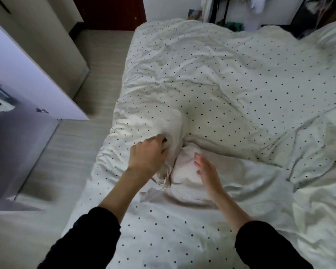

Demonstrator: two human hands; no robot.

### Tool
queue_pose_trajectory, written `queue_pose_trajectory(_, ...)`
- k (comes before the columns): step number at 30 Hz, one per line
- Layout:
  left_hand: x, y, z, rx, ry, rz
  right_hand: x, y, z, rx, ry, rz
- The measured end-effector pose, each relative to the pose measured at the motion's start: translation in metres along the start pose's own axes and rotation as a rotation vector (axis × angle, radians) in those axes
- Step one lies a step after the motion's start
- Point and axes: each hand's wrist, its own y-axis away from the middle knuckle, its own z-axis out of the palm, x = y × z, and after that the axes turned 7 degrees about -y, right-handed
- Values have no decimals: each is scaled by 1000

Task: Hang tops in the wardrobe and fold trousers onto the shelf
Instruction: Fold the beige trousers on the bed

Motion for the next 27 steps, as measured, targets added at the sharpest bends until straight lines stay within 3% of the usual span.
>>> queue_pose_trajectory(3, 54, 12, 20, -368, 290, 353, -7, 16, -60, 197, -277, -5)
queue_pose_trajectory(5, 59, 12, 40, -458, 443, 370, -8, 25, -75, 237, -241, -84)
queue_pose_trajectory(8, 42, 6, 73, -244, 536, 152, 10, 29, -81, 205, 221, -196)
queue_pose_trajectory(11, 9, 1, 103, -10, 490, -38, 37, 33, -58, 56, 758, -508)
queue_pose_trajectory(13, -10, -5, 117, -83, 559, -179, 56, 29, -39, -18, 957, -592)
queue_pose_trajectory(16, -23, -17, 134, -451, 845, -320, 67, 15, -24, -71, 1066, -404)
queue_pose_trajectory(18, -23, -21, 142, -572, 904, -305, 73, 8, -27, -89, 1123, -346)
queue_pose_trajectory(23, -9, -25, 151, -566, 972, -271, 76, 12, -37, -118, 1163, -325)
queue_pose_trajectory(27, 0, -27, 135, -481, 830, -271, 65, -1, -40, -263, 1116, -211)
